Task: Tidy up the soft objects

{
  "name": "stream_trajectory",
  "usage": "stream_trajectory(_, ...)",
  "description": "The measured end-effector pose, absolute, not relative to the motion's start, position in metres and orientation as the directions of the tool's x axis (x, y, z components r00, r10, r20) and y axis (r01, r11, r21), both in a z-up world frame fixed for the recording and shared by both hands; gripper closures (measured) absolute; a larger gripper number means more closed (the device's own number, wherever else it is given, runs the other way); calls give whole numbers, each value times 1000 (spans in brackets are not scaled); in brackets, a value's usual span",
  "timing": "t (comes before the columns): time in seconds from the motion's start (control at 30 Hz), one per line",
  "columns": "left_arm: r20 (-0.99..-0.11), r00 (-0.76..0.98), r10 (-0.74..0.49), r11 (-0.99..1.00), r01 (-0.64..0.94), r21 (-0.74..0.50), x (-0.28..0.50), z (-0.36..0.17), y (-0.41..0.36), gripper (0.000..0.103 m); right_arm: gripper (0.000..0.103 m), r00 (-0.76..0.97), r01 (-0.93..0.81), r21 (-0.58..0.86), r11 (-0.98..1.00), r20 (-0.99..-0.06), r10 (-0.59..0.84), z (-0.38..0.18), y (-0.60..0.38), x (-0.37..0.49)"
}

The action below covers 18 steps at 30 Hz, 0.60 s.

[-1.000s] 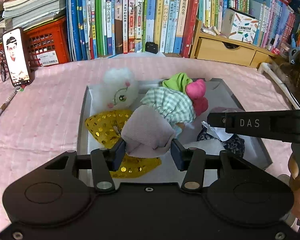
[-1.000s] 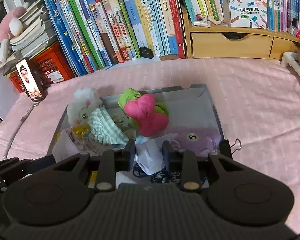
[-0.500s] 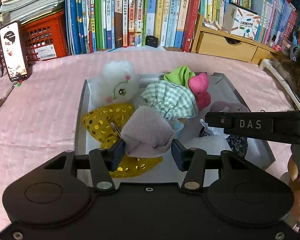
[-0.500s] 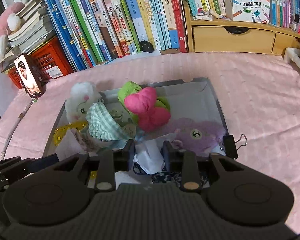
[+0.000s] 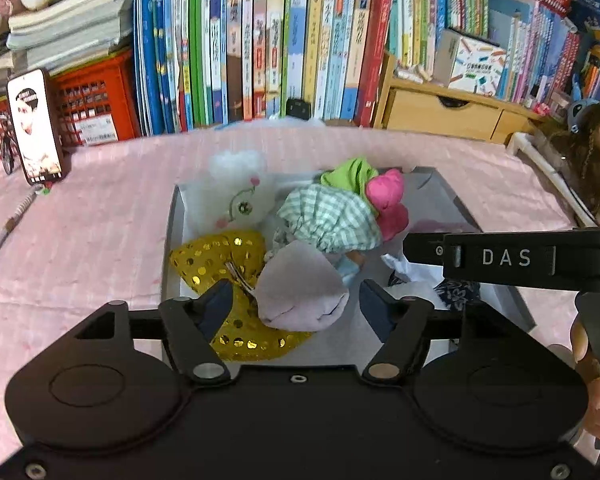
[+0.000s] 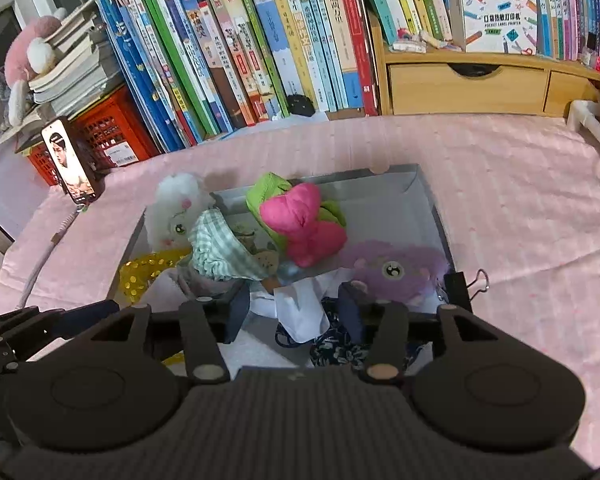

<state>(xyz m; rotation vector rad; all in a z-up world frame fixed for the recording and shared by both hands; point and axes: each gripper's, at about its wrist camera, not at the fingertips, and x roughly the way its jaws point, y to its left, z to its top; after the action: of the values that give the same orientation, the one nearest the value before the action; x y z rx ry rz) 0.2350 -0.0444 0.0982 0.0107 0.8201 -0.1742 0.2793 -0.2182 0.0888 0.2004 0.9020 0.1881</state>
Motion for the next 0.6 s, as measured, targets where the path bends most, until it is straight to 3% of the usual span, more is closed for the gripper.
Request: stream_trajectory(0.6, -539, 816, -211, 970, 243, -12, 142, 146, -42, 16, 20, 788, -154, 166, 974, -574, 223, 145, -242, 193)
